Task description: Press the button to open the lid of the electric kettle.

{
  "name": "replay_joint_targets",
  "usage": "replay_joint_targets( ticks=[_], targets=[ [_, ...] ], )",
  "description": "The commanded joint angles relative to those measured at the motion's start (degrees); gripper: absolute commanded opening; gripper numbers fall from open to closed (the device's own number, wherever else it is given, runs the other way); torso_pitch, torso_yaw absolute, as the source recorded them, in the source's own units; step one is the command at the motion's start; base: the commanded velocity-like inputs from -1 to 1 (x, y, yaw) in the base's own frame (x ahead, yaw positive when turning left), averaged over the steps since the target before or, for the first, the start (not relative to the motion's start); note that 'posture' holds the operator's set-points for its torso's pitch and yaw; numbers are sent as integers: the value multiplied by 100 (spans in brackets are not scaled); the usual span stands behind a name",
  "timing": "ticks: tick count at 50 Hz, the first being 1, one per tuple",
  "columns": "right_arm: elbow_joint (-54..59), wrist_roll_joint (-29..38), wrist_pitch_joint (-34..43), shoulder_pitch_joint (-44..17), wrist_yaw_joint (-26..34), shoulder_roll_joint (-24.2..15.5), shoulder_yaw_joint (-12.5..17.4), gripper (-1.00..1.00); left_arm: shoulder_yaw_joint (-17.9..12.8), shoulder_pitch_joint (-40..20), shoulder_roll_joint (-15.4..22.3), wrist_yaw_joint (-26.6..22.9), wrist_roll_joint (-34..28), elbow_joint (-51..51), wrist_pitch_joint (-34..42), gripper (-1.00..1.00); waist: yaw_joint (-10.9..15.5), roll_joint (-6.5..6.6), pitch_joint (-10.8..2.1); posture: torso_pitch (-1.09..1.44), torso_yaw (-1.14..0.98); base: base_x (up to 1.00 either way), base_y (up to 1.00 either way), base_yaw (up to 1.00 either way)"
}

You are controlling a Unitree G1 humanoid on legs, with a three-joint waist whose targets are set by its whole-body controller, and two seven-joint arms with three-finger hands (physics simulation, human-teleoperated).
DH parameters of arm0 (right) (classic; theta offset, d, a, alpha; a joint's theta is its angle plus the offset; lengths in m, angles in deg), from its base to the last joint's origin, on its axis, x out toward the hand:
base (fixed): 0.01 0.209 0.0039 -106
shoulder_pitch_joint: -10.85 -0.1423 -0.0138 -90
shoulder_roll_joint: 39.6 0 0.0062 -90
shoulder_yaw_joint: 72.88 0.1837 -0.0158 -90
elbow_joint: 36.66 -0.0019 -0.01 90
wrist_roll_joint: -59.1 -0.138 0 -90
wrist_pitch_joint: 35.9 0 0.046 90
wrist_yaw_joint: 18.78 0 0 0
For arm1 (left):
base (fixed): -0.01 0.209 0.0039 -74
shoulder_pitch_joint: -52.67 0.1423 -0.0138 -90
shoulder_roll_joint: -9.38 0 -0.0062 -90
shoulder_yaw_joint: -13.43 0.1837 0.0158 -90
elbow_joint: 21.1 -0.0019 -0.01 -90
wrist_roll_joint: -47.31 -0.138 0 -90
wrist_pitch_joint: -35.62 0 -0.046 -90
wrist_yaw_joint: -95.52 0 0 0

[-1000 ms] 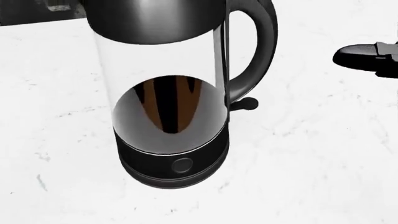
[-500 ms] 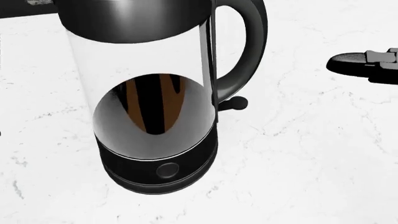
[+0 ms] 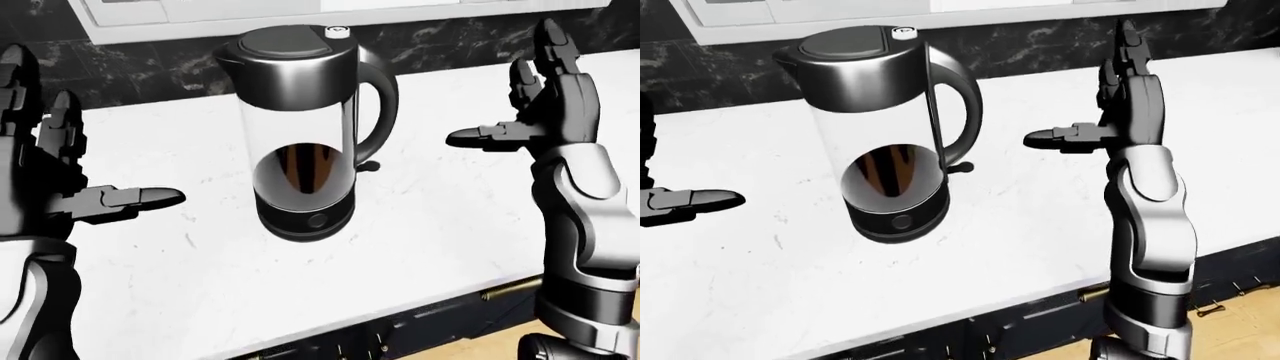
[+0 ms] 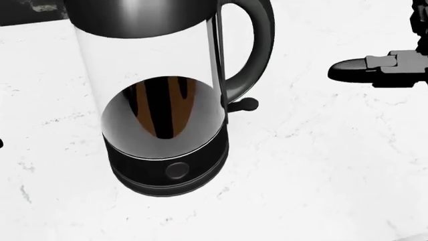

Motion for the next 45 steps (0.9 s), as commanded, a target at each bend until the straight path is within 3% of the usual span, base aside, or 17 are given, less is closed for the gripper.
replay_joint_targets(
  ticks=[1,17,23,29,45],
  targets=[
    [-208,-23,-14,-225,0,-88,53,100,-53,-109,84,25,-4,134,-157,100,0,-2,-148,-12,0,0,0,0],
    [31,-35,101,-695,26,-110,-90,100,-38,-96,85,1,19,150,-145,100,-12,39,-850,-27,0,0,0,0],
    [76,-31,112,-769,23,-48,-155,100,-56,-89,80,-12,-8,159,-154,100,-12,51,-1044,-27,0,0,0,0],
    [168,-19,166,-943,21,-42,-203,100,-49,-102,73,-20,-29,152,-200,100,-6,59,-1117,-27,0,0,0,0],
    [743,48,167,-1661,8,-31,-386,100,-28,-159,123,-3,-2,194,-77,100,-4,91,-1167,-29,0,0,0,0]
  ],
)
